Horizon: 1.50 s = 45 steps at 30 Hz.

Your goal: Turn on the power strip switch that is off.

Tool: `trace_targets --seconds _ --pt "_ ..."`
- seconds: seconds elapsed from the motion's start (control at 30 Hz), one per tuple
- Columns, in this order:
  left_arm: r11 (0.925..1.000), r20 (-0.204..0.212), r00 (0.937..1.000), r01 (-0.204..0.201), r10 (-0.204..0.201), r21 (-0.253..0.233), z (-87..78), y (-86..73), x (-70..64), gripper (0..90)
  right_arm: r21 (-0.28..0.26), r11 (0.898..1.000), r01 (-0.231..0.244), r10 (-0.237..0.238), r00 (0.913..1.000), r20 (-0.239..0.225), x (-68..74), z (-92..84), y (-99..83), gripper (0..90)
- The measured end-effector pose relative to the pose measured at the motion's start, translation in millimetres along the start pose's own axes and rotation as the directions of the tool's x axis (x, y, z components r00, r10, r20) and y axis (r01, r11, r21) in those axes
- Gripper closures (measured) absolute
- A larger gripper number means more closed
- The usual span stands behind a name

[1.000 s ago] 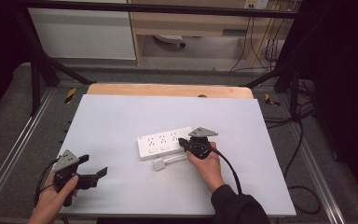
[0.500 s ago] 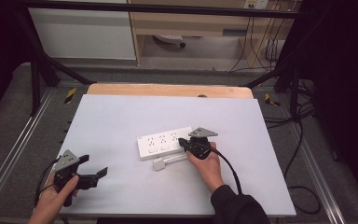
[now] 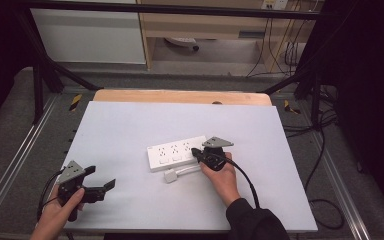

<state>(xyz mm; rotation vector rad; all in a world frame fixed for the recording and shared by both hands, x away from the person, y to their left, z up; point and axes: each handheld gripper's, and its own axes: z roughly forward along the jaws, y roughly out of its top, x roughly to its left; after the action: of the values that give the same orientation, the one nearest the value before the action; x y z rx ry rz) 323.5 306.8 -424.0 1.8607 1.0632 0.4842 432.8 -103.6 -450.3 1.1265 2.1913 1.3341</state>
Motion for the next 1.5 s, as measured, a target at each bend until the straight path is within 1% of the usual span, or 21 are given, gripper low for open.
trace_targets --seconds 0.2,0.4,0.43,0.67,0.73,1.2,1.5 --pt "1.0 0.0 1.0 0.0 0.0 0.0 0.0 0.0 -0.1 7.3 -0.008 1.0 -0.002 0.002 1.0 -0.003 -0.4 0.0 -1.2 89.8" --pt "1.0 0.001 1.0 0.001 -0.001 0.001 0.2 0.0 -0.2 7.2 -0.003 1.0 0.0 0.0 1.0 0.0 -0.2 0.1 -0.9 89.9" --pt "1.0 0.001 1.0 0.001 -0.001 0.001 0.2 0.0 -0.2 7.3 0.008 1.0 0.006 -0.007 1.0 0.005 -0.4 0.6 -1.2 90.0" --pt "1.0 0.001 1.0 -0.001 0.001 0.0 0.1 0.1 -0.2 7.3 0.007 1.0 0.0 0.0 1.0 0.001 -0.6 0.5 -1.5 90.0" --pt "1.0 0.0 1.0 -0.001 0.001 0.0 0.0 0.1 -0.1 7.3 0.005 1.0 0.005 -0.005 1.0 0.004 -0.5 0.7 -1.5 90.0" --pt "1.0 0.001 1.0 -0.004 0.004 -0.002 -0.4 0.2 0.3 7.3 0.006 1.0 -0.002 0.002 1.0 -0.008 -2.1 0.5 -1.3 90.0" --pt "1.0 -0.004 1.0 -0.008 0.008 -0.002 -0.7 0.3 0.6 7.3 -0.008 1.0 -0.002 0.002 0.9999 -0.011 -2.2 -1.6 0.3 90.0"
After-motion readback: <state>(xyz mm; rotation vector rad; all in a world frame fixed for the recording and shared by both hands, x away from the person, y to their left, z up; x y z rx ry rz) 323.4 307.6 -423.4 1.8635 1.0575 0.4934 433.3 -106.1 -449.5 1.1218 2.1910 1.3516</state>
